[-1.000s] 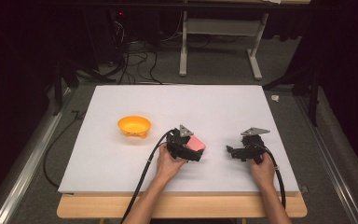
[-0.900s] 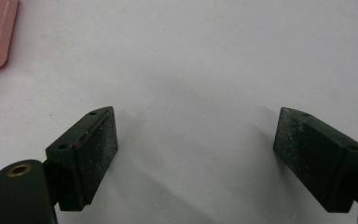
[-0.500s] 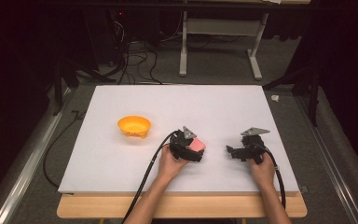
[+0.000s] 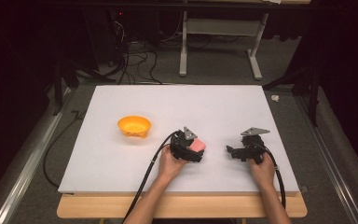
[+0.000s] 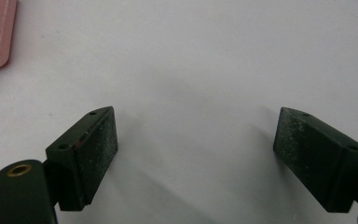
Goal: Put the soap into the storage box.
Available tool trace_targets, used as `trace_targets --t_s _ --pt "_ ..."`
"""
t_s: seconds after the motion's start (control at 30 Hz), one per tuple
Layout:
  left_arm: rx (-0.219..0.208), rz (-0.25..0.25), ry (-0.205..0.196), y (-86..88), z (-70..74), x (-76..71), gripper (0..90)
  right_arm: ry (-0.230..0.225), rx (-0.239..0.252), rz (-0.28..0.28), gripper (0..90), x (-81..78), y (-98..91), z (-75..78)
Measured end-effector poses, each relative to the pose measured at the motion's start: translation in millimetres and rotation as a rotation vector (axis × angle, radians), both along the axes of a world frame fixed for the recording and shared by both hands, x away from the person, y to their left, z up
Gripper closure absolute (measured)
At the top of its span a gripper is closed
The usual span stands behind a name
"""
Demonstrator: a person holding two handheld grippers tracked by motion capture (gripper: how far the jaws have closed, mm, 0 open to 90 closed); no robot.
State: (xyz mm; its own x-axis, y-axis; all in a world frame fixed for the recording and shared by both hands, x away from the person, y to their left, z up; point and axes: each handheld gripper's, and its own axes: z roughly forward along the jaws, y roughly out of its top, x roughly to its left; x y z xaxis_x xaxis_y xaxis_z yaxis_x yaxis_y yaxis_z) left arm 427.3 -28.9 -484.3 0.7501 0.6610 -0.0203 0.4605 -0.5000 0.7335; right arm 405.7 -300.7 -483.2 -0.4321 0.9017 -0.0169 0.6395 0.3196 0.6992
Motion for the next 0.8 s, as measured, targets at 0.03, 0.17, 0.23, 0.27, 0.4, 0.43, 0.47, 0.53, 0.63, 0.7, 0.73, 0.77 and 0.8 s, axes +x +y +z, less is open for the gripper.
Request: trace_targets --t_s 0.03,0.17,0.23,0.27,0.4,0.43,0.47,0.53,0.63,0.7,0.73,0.77,0.8 --pt "-0.001 0.001 -0.001 0.2 0.0 -0.3 13.6 0.000 0.000 0.000 14.3 0.0 0.0 0.0" --pt "-0.005 0.005 0.005 3.1 2.9 -1.4 13.7 0.000 0.000 0.000 14.2 0.1 -0.1 0.0" --pt "-0.017 0.004 0.008 5.9 6.7 -2.9 13.7 0.000 -0.001 0.001 14.2 0.2 -0.2 0.0" --pt "-0.020 0.002 0.004 7.4 9.2 -3.8 13.7 0.000 0.000 0.001 14.2 0.2 -0.2 0.0" --pt "-0.027 -0.003 -0.010 14.1 19.6 -7.1 13.7 -0.001 0.000 0.001 14.2 0.2 -0.2 0.0" --pt "-0.027 -0.002 -0.008 15.6 21.3 -7.3 13.7 -0.001 0.000 0.001 14.2 0.3 -0.2 0.0" --pt "-0.029 0.002 -0.009 17.5 23.2 -7.9 13.8 -0.001 0.000 0.001 14.2 0.3 -0.2 0.0" --pt "-0.032 0.010 -0.014 20.9 26.4 -9.1 13.8 -0.001 0.000 0.001 14.2 0.3 -0.2 0.0" --pt "-0.034 0.009 -0.019 27.9 31.7 -10.4 13.8 -0.001 -0.001 0.001 14.3 0.2 -0.2 0.0" --pt "-0.034 0.012 -0.025 30.8 33.6 -11.1 13.8 0.000 -0.001 0.001 14.3 0.2 -0.2 0.0" --pt "-0.034 0.013 -0.025 32.5 34.4 -11.4 13.8 0.000 -0.001 0.001 14.3 0.2 -0.2 0.0" --pt "-0.036 0.016 -0.025 34.7 34.9 -11.4 13.8 0.000 -0.001 0.001 14.2 0.1 -0.2 0.0" --pt "-0.040 0.020 -0.024 35.7 34.9 -11.3 13.8 0.000 -0.001 0.001 14.3 0.1 -0.2 0.0"
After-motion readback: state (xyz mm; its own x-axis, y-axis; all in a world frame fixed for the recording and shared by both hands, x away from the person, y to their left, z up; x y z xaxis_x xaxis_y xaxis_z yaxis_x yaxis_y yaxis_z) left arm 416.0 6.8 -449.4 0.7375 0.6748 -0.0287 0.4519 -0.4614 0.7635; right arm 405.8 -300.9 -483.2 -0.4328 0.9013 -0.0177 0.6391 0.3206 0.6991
